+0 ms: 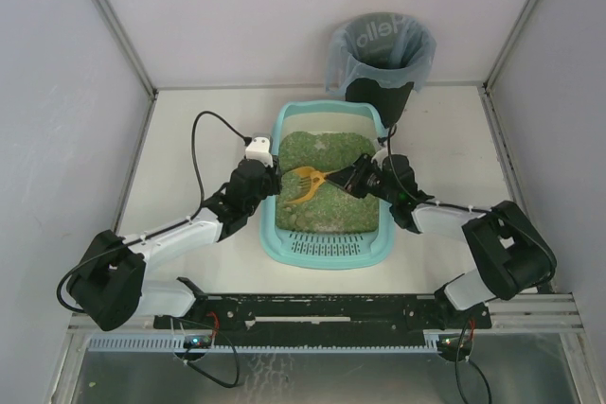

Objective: Clean the litter box

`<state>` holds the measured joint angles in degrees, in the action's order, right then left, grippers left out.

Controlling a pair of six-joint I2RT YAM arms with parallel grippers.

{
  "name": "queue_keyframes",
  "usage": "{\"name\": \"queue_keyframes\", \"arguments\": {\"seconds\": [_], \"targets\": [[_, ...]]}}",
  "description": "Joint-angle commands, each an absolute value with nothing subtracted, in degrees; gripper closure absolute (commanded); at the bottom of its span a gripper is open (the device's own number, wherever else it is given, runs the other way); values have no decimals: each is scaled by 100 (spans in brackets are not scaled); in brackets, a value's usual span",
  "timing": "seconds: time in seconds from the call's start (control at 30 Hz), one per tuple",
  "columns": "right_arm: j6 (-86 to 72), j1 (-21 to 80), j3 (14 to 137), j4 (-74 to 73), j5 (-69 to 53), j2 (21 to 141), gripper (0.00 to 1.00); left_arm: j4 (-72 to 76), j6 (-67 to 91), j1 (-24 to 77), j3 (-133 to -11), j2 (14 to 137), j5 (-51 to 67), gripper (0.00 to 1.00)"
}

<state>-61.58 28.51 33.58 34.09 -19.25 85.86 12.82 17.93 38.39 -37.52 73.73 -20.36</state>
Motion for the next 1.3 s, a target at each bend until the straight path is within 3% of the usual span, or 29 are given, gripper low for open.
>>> {"name": "queue_keyframes", "arguments": {"seconds": [0.0, 0.3, 0.5, 0.77, 1.07, 1.27], "targets": [[-6294, 2614, 3184, 3735, -1992, 8141, 100, 1503, 1927, 3929, -4100, 7383, -1521, 60], [-5823, 2242, 2928, 3196, -2092, 7149, 100, 1511, 1931, 3929, -4102, 7387, -1517, 60], [-4776, 2307, 3408, 1078, -1355, 6423, 100, 1521, 1942, 3929, -4104, 7411, -1501, 60], [-3689, 2992, 4771, -930, -838, 7315, 100, 1525, 1951, 3930, -4106, 7436, -1480, 60], [-4236, 3380, 5003, -162, -1698, 8870, 100, 1516, 1933, 3929, -4109, 7418, -1499, 60], [-4986, 3396, 4741, 1420, -2198, 9379, 100, 1512, 1934, 3931, -4107, 7418, -1492, 60]]}}
